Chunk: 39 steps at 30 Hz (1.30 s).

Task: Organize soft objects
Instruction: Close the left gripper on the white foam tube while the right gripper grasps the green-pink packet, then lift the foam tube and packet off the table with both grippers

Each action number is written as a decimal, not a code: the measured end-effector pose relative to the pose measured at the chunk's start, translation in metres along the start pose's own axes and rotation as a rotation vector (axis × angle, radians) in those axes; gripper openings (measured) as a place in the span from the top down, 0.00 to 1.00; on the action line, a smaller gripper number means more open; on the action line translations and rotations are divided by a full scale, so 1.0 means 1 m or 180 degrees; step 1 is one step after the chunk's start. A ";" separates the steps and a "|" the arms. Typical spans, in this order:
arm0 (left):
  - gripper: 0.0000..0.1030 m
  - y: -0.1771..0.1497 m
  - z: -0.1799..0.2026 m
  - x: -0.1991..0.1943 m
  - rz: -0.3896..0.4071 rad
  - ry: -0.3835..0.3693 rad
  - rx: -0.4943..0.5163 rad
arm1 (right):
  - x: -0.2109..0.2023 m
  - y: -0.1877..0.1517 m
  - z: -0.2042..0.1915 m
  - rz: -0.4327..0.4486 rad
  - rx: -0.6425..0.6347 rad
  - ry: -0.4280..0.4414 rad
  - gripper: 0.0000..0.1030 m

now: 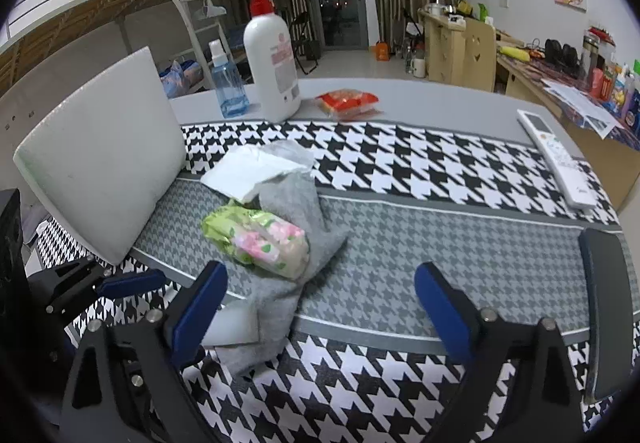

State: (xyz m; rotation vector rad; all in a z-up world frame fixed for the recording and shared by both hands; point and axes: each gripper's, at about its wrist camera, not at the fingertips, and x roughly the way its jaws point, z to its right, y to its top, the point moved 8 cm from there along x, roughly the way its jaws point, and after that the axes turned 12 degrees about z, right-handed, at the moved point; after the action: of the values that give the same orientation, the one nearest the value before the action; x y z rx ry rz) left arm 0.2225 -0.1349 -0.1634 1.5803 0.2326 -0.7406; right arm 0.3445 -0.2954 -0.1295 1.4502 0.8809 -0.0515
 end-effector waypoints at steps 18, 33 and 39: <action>0.68 -0.001 0.002 0.004 -0.0079 -0.0146 0.0009 | 0.023 0.004 -0.021 -0.0099 -0.0159 0.0261 0.27; 0.77 -0.001 -0.008 0.004 -0.0090 -0.0069 -0.0140 | 0.031 0.000 -0.027 -0.0148 -0.0188 0.0339 0.57; 0.79 0.000 -0.007 0.000 -0.0068 -0.0048 -0.0144 | 0.021 0.001 -0.026 -0.0089 -0.0210 0.0299 0.60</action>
State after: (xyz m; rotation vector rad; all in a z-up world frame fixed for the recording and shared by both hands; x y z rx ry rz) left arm 0.2251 -0.1280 -0.1641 1.5308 0.2538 -0.7587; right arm 0.3471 -0.2631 -0.1363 1.3878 0.9709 0.0248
